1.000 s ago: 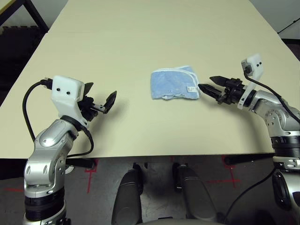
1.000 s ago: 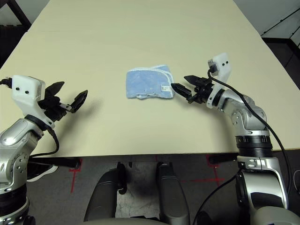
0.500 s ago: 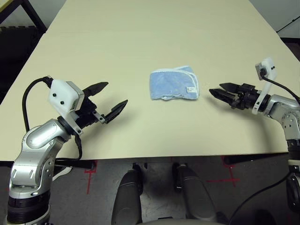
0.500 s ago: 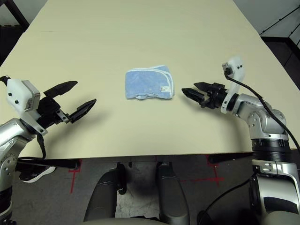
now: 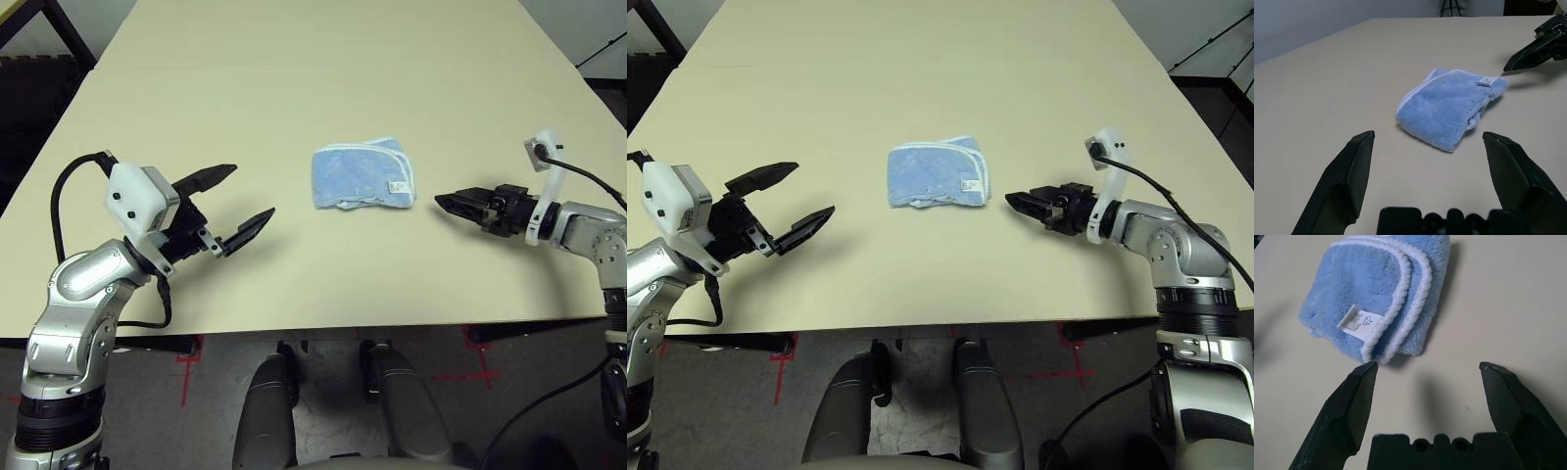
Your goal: Fold the towel and set it aside.
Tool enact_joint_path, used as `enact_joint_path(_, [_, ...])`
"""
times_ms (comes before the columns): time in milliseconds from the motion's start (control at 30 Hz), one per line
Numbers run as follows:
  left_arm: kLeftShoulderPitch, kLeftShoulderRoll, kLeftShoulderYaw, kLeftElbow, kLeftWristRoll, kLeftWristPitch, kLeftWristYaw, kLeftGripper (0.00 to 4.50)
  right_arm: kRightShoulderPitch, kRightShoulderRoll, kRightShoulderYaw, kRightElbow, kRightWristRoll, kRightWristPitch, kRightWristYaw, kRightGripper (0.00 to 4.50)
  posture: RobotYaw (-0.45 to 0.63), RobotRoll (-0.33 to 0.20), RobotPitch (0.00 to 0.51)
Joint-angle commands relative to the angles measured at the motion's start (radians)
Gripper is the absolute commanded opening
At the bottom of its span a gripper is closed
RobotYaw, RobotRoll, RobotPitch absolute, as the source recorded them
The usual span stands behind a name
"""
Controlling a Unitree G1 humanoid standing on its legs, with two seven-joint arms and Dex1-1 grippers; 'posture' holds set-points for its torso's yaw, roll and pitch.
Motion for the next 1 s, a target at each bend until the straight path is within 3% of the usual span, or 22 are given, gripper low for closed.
enact_joint_path(33, [-0.011,0.013,-0.016,0.004,-0.008,0.007,0.0,4.48,0.002,-0.002,0.023,0.002,-0.007,0.012,0.007,4.5,-0.12,0.0,0.215])
enact_joint_path(1000, [0.03,0.008,-0.028,0.007,0.025,-0.007,0.055,4.48,-0.186,0.191,0.114,0.206,-0.098,0.023,-0.092,4.5,-0.08,0.0,0.227])
